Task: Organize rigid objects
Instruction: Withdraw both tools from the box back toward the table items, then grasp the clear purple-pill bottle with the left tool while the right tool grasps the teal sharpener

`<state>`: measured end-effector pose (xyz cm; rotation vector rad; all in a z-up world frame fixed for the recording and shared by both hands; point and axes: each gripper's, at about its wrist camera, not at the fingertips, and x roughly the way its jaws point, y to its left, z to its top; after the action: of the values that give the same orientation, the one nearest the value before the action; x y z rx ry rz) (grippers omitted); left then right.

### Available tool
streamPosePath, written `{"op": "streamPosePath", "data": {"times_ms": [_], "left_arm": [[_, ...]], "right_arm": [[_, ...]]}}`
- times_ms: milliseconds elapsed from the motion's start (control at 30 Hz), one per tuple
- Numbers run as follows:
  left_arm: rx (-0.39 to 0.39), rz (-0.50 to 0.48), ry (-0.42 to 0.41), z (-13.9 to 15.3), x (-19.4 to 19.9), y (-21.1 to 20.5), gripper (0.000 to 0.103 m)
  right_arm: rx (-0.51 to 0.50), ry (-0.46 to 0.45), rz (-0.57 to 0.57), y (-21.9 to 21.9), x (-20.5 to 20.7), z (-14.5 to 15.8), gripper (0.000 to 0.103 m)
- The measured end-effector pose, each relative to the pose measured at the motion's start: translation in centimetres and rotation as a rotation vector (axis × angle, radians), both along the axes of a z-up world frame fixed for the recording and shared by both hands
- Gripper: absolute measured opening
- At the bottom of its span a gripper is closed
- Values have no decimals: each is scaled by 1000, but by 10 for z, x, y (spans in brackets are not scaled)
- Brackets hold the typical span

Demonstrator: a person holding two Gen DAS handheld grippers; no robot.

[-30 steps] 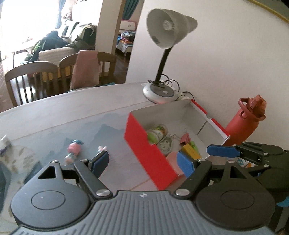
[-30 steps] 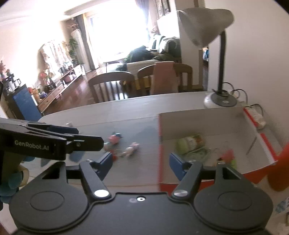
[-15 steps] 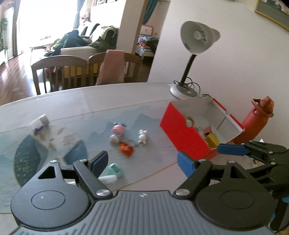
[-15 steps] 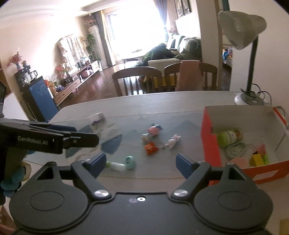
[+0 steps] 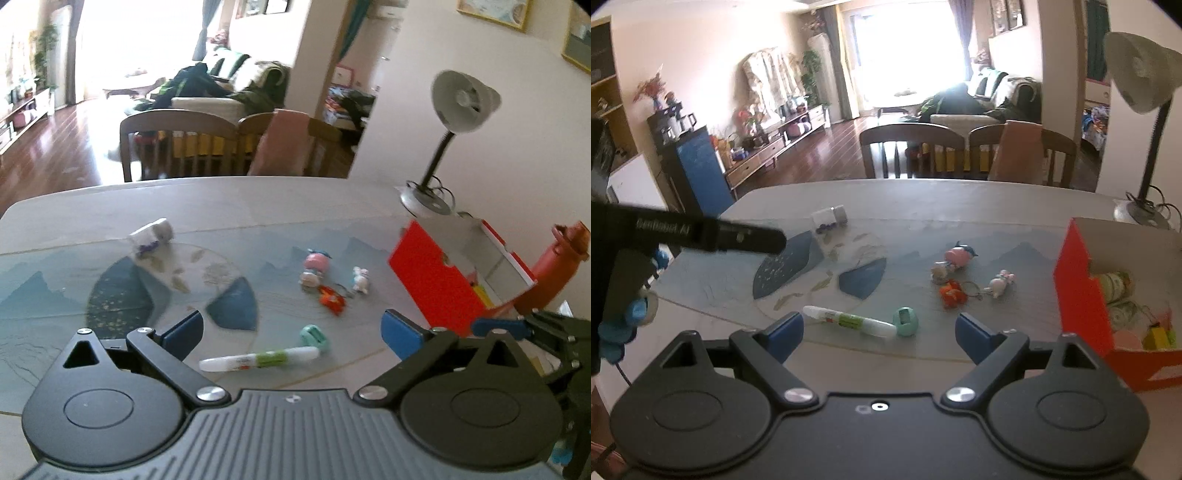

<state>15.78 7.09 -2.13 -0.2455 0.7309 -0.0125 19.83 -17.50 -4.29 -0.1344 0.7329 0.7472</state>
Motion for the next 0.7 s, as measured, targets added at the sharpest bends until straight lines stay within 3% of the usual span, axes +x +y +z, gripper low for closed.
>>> {"op": "streamPosePath", "data": {"times_ms": [400, 700], "left_arm": [[5, 188, 37, -24, 39, 53, 103], [18, 296, 64, -57, 98, 90, 103]], "right_arm": [[-59, 5, 97, 34, 27, -26, 88], [-123, 31, 23, 47, 69, -62, 82]]}}
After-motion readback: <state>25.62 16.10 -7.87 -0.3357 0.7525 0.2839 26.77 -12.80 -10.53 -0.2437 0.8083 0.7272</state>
